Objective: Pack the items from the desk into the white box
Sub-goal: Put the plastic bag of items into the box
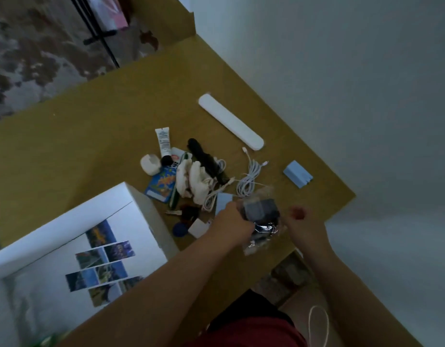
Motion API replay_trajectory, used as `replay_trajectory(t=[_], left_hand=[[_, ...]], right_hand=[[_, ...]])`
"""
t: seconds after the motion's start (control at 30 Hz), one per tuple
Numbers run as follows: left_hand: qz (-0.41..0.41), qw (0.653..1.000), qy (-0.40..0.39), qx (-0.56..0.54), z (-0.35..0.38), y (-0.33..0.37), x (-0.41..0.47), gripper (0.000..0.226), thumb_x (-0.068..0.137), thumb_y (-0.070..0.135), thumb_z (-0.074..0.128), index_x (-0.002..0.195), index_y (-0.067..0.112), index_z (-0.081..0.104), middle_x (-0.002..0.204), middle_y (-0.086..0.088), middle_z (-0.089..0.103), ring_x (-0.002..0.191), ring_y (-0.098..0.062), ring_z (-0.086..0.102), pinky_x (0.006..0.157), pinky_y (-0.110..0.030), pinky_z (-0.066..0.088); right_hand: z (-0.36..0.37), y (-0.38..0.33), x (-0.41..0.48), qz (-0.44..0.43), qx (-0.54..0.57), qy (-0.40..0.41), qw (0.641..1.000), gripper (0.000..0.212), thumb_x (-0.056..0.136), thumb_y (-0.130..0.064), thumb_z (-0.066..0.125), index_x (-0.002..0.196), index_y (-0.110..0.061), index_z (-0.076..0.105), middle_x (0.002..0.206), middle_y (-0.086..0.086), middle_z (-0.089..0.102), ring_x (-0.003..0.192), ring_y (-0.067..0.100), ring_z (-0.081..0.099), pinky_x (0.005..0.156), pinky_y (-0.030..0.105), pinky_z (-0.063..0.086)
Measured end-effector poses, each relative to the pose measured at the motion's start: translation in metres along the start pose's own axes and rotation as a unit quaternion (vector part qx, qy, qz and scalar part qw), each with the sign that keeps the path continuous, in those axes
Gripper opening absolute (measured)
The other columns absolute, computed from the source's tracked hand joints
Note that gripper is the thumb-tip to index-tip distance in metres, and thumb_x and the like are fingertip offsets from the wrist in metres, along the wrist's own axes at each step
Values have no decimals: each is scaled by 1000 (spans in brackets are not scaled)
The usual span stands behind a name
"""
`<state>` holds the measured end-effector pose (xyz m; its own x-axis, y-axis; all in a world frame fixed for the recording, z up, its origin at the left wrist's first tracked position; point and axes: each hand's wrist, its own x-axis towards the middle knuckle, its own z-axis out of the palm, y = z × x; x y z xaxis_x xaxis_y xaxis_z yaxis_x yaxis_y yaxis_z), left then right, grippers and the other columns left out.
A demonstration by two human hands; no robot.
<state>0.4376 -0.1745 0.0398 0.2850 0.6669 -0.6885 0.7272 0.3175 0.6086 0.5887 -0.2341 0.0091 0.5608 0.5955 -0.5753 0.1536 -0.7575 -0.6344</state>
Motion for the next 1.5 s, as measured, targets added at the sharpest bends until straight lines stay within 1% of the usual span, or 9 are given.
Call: replay_trajectory(t=[0.27, 0.43, 0.5, 0.63, 0.8, 0.9, 1.0, 1.37, 1.5], left_hand=[[-60, 998, 0, -32, 21, 7, 16, 37, 81, 20, 59, 117, 19, 52, 108, -6, 62, 92, -21, 60, 68, -31, 52], [-127, 980, -15, -151, 20, 13, 13, 41, 82, 18, 61, 122, 16, 51, 111, -10, 63, 96, -25, 63, 82, -39, 56], [-140, 969, -19, -202, 18, 18, 6, 40, 82, 16, 62, 120, 17, 50, 108, -7, 62, 92, -22, 63, 74, -33, 57], [-84, 966, 13, -245, -6, 23, -16, 44, 86, 25, 63, 125, 28, 44, 98, 10, 55, 82, -7, 58, 53, -17, 44], [78, 972, 141, -170, -72, 16, -56, 78, 72, 55, 69, 140, 38, 33, 119, 15, 46, 111, -7, 47, 90, -31, 45], [97, 968, 114, -203, -113, 0, -86, 53, 72, 51, 73, 120, 39, 54, 116, 7, 60, 104, -11, 60, 90, -35, 52], [77, 937, 131, -315, -140, -38, -114, 28, 77, 32, 74, 102, 23, 66, 100, -7, 70, 81, -14, 70, 64, -25, 57], [-85, 836, 529, -116, -160, -228, -201, 21, 82, 25, 65, 103, 29, 63, 112, 3, 59, 93, -11, 54, 81, -27, 43], [-118, 836, 535, -8, -145, -258, -217, 27, 82, 31, 62, 109, 33, 58, 122, 7, 49, 117, -18, 40, 104, -43, 35]], right_hand=[[8, -7, 39, 49, 77, -172, 981, 57, 74, -38, 74, 121, -13, 53, 113, 5, 60, 101, 22, 58, 90, 40, 48], [1, -17, 28, 0, 68, -261, 963, 29, 68, -30, 80, 88, -28, 58, 91, -8, 64, 80, 5, 62, 55, 15, 48], [-5, -23, 21, -20, 55, -260, 964, 33, 68, -26, 81, 90, -29, 57, 97, -4, 63, 86, 12, 63, 62, 21, 53], [-29, -51, 8, -80, 54, -182, 979, 23, 71, -17, 73, 89, -28, 63, 100, 2, 66, 88, 21, 65, 64, 33, 53], [-34, -108, -31, -148, 122, -268, 944, 29, 72, -8, 72, 97, -21, 65, 97, 8, 71, 81, 24, 71, 62, 35, 58], [-7, -142, -64, -170, 105, -351, 915, 44, 61, -13, 78, 102, -13, 63, 96, 9, 73, 85, 27, 71, 68, 39, 58], [36, -166, -96, -190, 98, -366, 906, 40, 65, -17, 78, 103, -13, 64, 98, 7, 72, 85, 23, 71, 64, 32, 57], [209, -152, -166, -272, -255, -436, 819, 32, 62, -26, 83, 90, -21, 68, 89, -1, 71, 82, 15, 67, 71, 32, 54], [243, -127, -167, -255, -377, -482, 749, 29, 65, -26, 81, 92, -27, 68, 98, -6, 66, 89, 9, 59, 71, 26, 46]])
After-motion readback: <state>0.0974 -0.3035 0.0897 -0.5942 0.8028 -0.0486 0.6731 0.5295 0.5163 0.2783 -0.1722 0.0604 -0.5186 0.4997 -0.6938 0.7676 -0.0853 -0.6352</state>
